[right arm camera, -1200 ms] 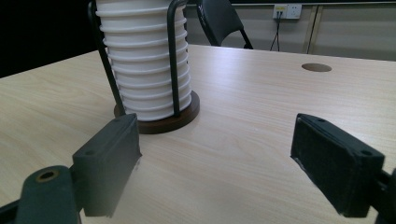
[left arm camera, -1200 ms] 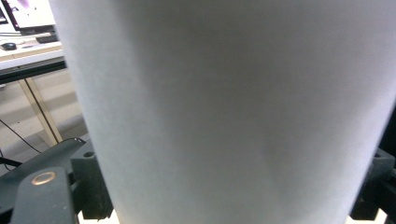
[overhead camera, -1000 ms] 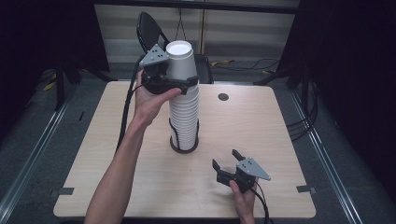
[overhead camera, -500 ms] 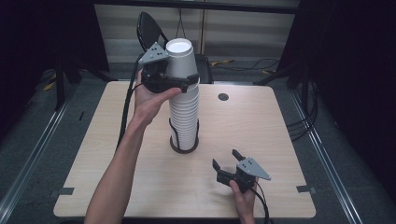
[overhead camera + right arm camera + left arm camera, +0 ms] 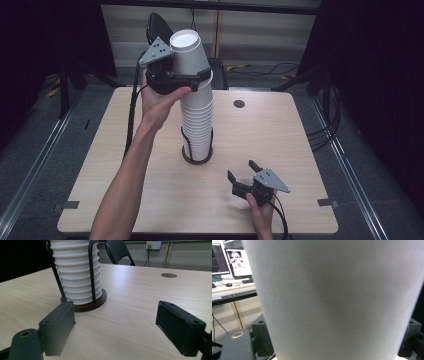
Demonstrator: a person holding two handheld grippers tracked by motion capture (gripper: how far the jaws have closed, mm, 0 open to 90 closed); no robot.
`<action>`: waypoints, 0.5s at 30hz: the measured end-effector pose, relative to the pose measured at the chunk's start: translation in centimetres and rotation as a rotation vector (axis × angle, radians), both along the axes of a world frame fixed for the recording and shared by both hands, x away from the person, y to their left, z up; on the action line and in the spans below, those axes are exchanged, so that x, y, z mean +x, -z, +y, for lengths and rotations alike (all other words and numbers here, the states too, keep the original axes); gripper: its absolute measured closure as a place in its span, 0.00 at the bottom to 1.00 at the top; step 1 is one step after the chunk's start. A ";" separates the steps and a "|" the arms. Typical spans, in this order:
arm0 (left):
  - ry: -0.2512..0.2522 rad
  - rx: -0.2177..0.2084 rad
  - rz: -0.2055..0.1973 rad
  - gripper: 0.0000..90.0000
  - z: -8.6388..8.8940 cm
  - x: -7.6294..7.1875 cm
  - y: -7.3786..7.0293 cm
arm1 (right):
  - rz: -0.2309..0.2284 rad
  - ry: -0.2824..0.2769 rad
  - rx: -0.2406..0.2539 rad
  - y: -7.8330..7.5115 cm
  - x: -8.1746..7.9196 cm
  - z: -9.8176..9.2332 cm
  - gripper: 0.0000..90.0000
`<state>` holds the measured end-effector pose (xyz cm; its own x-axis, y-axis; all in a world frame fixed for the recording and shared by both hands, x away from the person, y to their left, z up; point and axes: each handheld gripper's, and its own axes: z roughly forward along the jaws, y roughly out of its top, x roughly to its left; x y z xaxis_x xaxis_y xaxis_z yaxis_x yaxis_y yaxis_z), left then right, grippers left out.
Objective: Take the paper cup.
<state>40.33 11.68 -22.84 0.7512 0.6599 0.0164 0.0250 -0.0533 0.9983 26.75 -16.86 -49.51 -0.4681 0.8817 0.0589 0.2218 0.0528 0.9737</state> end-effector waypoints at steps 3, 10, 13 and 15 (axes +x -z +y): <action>-0.001 -0.019 -0.013 0.17 0.2 -0.1 -0.3 | 0.002 -0.001 0.001 0.0 0.0 0.0 0.17; -0.011 -0.056 -0.026 0.17 0.6 -0.3 -1.0 | 0.003 -0.002 0.002 0.0 0.0 0.0 0.17; -0.011 -0.060 -0.018 0.17 0.7 -0.2 -1.2 | 0.002 -0.002 0.001 0.0 0.0 0.0 0.17; -0.012 -0.074 -0.017 0.17 0.8 -0.2 -1.3 | 0.002 -0.002 0.001 0.0 0.0 0.0 0.17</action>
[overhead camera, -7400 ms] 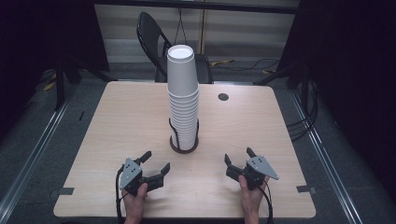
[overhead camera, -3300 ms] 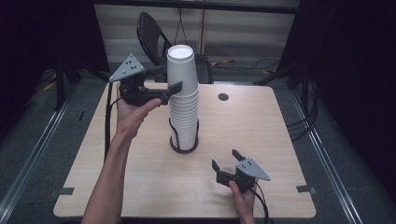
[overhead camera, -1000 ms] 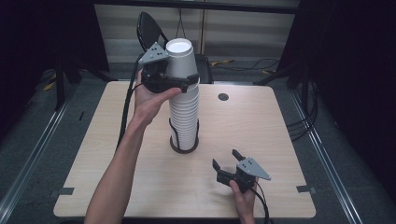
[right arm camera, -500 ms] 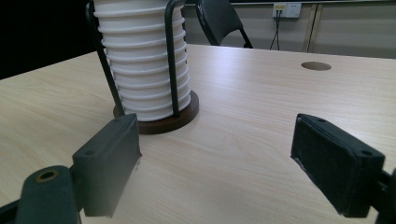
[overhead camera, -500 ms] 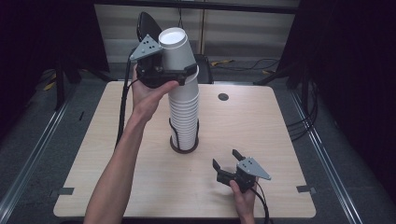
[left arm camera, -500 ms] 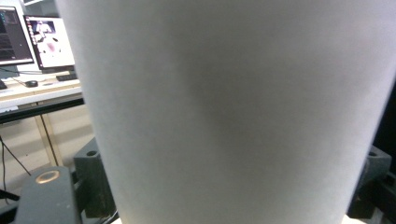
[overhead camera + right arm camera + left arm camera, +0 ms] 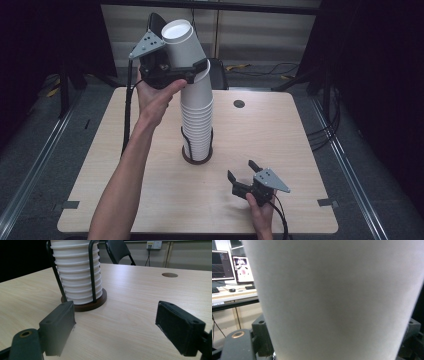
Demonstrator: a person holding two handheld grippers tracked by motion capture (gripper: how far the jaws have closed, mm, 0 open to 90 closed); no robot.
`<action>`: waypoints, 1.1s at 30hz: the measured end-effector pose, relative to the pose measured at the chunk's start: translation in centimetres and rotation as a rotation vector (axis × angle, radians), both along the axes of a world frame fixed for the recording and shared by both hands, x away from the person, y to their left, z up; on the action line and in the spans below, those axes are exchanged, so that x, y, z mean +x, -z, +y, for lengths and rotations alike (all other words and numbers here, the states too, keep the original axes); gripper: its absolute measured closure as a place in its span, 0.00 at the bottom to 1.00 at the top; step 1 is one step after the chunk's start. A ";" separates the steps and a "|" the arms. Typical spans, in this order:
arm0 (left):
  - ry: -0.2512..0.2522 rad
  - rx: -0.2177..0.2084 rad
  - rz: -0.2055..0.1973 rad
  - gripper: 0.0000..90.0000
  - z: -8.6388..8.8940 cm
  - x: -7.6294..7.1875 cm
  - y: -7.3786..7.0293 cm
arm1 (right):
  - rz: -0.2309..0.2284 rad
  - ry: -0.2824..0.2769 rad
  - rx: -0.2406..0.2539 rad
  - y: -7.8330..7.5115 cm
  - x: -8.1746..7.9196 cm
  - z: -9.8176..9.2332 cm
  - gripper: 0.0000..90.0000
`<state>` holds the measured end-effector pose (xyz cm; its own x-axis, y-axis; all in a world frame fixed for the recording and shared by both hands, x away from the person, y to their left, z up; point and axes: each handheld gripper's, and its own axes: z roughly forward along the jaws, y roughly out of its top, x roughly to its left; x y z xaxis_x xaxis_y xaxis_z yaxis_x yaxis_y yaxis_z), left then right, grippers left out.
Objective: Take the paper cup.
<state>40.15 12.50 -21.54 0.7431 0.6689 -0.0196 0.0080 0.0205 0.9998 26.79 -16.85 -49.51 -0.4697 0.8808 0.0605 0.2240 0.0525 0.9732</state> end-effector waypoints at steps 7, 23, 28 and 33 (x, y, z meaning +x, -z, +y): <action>0.003 -0.018 -0.007 0.17 0.4 -0.3 -0.6 | 0.000 -0.002 -0.001 0.0 0.0 0.0 0.18; 0.008 -0.061 -0.022 0.17 2.2 -1.4 -1.0 | -0.001 0.000 -0.003 0.0 0.0 0.0 0.18; 0.018 -0.066 -0.023 0.17 3.1 -2.0 -1.1 | 0.000 0.001 -0.003 0.0 0.0 0.0 0.18; 0.011 -0.078 -0.030 0.17 3.7 -2.5 -0.8 | 0.000 0.002 -0.003 0.0 0.0 0.0 0.18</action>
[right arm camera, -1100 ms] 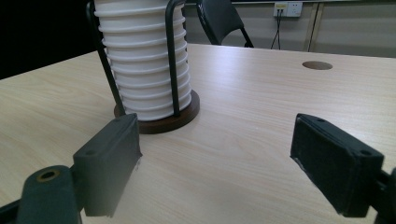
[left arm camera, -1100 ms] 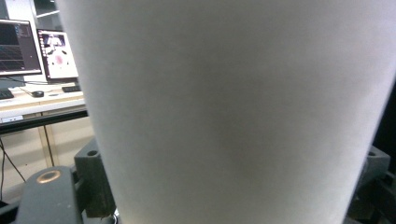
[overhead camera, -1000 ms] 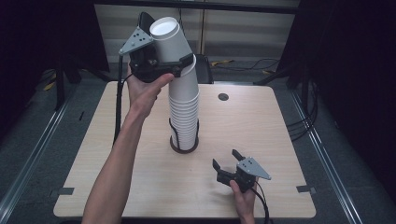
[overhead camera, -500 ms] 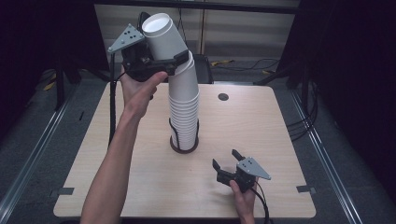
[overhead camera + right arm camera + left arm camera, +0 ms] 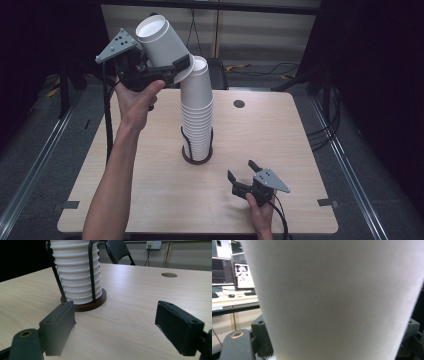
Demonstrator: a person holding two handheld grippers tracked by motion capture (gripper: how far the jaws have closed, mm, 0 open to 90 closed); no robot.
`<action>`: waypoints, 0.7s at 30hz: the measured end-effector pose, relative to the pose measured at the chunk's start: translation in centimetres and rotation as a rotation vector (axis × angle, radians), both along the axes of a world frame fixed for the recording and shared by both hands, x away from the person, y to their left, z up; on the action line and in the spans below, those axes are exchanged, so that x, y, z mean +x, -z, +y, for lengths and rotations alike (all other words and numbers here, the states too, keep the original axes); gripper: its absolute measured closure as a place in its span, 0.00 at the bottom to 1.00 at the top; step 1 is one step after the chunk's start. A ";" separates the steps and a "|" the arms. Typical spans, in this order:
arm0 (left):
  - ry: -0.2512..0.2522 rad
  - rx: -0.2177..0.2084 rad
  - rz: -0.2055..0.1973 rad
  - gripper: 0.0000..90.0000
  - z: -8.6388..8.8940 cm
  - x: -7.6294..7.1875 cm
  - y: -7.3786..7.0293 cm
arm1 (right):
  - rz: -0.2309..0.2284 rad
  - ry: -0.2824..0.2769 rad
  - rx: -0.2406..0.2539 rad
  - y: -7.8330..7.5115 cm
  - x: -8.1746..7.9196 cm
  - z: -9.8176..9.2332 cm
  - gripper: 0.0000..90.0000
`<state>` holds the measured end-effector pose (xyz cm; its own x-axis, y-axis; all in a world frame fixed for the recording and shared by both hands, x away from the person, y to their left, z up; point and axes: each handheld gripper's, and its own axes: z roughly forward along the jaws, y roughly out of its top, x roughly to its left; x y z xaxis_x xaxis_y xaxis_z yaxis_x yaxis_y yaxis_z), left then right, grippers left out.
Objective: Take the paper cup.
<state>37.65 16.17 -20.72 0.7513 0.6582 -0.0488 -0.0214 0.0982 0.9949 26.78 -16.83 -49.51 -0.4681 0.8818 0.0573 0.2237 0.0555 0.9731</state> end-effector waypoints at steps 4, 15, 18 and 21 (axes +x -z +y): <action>-0.005 0.002 -0.008 0.17 0.4 -0.6 0.5 | 0.001 0.000 0.000 0.0 0.0 0.0 0.18; -0.008 0.004 -0.016 0.17 1.5 -1.7 1.0 | 0.001 0.001 -0.002 0.0 0.0 0.0 0.18; -0.004 0.002 -0.006 0.17 1.7 -2.0 1.4 | 0.001 0.000 0.000 0.0 0.0 0.0 0.18; -0.007 -0.007 -0.012 0.17 2.1 -2.5 1.8 | 0.000 -0.001 -0.003 0.0 0.0 0.0 0.18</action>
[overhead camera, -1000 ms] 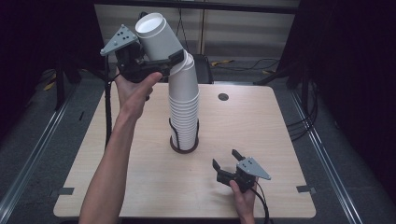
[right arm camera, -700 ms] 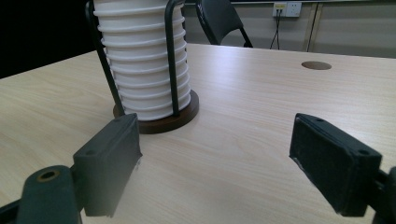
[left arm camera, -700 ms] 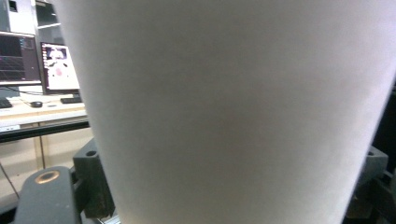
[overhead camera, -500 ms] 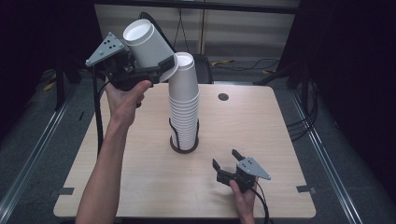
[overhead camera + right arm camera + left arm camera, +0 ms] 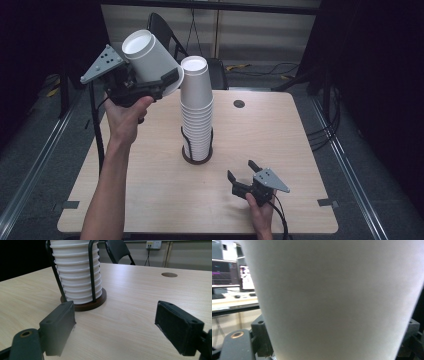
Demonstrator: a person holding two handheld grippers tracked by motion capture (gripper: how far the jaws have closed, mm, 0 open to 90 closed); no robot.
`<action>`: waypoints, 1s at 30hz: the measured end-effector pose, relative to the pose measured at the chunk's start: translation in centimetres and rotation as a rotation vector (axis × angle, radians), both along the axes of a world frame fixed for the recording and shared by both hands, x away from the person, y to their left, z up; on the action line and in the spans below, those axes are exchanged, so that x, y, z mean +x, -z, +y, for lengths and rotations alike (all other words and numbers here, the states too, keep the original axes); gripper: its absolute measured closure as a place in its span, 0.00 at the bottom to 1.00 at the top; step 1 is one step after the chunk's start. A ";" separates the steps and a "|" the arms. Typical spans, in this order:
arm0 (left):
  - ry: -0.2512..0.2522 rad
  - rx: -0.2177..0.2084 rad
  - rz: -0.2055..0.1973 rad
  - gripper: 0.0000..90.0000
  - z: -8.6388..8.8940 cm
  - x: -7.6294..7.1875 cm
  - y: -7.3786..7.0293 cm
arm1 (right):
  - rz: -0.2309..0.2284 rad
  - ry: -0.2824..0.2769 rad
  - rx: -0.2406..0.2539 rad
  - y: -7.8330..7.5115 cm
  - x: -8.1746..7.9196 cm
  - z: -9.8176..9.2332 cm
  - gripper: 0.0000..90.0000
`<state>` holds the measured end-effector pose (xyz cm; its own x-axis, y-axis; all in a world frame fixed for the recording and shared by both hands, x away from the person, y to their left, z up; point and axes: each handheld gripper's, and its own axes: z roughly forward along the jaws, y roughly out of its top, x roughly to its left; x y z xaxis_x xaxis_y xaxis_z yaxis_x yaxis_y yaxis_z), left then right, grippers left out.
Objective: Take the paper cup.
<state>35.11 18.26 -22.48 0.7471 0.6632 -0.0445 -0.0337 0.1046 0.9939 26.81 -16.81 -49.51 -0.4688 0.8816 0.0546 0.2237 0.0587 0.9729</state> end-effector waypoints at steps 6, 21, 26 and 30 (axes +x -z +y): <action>-0.036 0.024 0.007 0.17 0.5 -0.9 1.0 | 0.001 0.000 0.000 0.0 0.0 0.0 0.18; -0.045 0.021 0.117 0.17 1.6 -1.5 6.5 | -0.004 0.003 0.000 0.0 0.0 0.0 0.18; -0.055 0.017 0.167 0.17 1.7 -1.2 8.8 | -0.006 0.004 -0.004 0.0 0.0 0.1 0.18; -0.057 0.046 0.195 0.17 1.3 -1.2 10.4 | -0.006 0.005 -0.010 0.0 -0.1 0.1 0.18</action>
